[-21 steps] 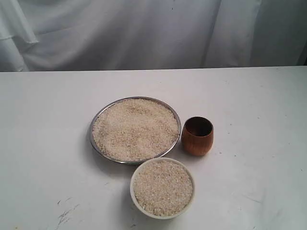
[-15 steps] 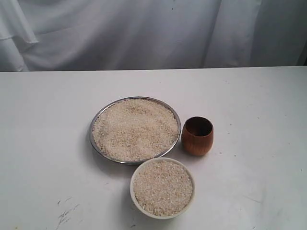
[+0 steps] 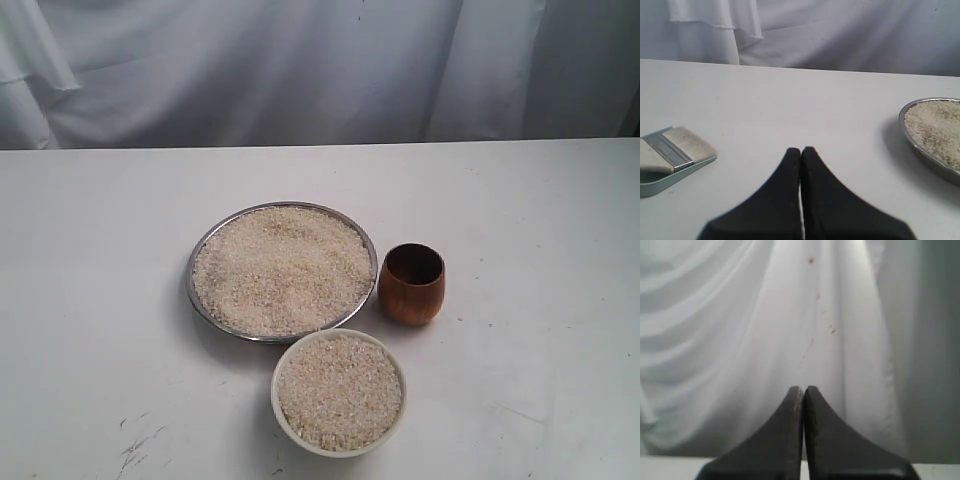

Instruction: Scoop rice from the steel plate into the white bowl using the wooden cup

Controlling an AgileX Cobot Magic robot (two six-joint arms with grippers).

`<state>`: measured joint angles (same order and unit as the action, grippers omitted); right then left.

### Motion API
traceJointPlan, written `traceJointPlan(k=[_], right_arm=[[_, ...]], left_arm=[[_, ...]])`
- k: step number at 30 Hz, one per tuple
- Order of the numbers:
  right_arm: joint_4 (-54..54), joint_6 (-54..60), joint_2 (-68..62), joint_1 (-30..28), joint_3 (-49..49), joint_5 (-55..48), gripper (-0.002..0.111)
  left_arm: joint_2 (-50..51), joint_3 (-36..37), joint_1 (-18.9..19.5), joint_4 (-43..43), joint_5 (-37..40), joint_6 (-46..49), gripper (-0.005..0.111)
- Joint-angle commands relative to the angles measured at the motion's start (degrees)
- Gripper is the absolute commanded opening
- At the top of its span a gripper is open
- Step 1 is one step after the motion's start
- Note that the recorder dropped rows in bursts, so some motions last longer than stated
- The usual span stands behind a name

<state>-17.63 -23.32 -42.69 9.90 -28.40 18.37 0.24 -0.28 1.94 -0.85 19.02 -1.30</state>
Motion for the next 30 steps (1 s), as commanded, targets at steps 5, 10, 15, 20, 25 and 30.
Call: traceJointPlan(k=[5, 10, 15, 20, 25, 30], right_arm=[[0.2, 4.4, -16.1, 5.5, 12.7, 16.5, 0.000], [-3.0, 5.4, -21.6, 5.5, 16.3, 23.6, 0.000], [-1.4, 2.7, -27.4, 5.5, 16.3, 26.3, 0.000], [0.3, 2.0, -33.4, 5.5, 16.3, 27.9, 0.000], [-4.2, 6.7, -35.4, 5.5, 16.3, 28.8, 0.000], [-14.9, 12.8, -35.4, 5.5, 16.3, 31.0, 0.009]], left_arm=[[-0.2, 0.3, 0.1, -0.1, -0.8, -0.1, 0.000], [-0.2, 0.3, 0.1, -0.1, -0.8, -0.1, 0.000], [-0.2, 0.3, 0.1, -0.1, -0.8, -0.1, 0.000], [-0.2, 0.3, 0.1, -0.1, -0.8, -0.1, 0.000], [-0.2, 0.3, 0.1, -0.1, -0.8, -0.1, 0.000], [-0.2, 0.3, 0.1, -0.1, -0.8, -0.1, 0.000]])
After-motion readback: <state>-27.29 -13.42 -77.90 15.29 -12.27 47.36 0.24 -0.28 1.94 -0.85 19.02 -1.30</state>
